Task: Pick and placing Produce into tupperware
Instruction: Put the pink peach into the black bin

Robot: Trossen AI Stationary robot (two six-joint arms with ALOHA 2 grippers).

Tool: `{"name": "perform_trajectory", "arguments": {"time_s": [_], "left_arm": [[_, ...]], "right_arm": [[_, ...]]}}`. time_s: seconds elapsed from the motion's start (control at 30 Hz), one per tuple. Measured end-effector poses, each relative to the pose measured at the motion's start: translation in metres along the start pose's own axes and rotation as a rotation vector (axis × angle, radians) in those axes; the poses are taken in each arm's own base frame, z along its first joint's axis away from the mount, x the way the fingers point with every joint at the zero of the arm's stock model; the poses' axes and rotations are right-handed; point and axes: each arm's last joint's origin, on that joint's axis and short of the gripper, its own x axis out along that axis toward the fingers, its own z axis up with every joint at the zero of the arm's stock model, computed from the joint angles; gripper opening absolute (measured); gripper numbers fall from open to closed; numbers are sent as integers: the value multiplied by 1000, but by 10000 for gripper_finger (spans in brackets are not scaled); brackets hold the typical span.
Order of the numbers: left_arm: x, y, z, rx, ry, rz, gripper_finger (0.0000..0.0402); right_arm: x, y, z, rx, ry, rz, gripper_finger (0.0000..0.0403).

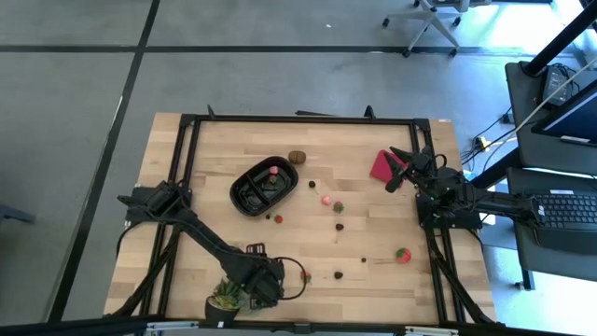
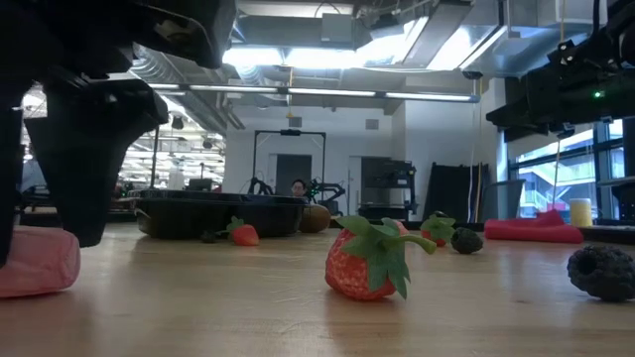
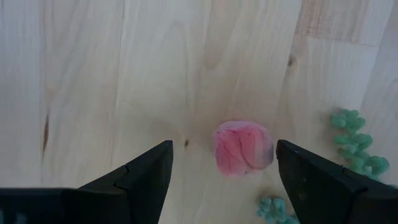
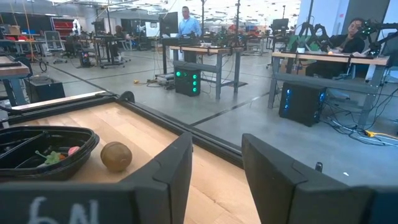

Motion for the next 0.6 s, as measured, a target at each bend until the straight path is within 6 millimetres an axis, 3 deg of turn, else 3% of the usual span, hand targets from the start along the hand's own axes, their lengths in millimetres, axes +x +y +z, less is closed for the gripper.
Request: {"name": "perform_trajectory", "arguments": {"time_s": [0.3, 0.6], "left_arm": [[6, 3, -1, -46, 10, -12, 263], [7, 7, 1, -20, 11, 9, 192]], "right_arm": [[0, 0, 0, 0, 0, 0, 142], [0, 0, 0, 0, 0, 0, 142]]}}
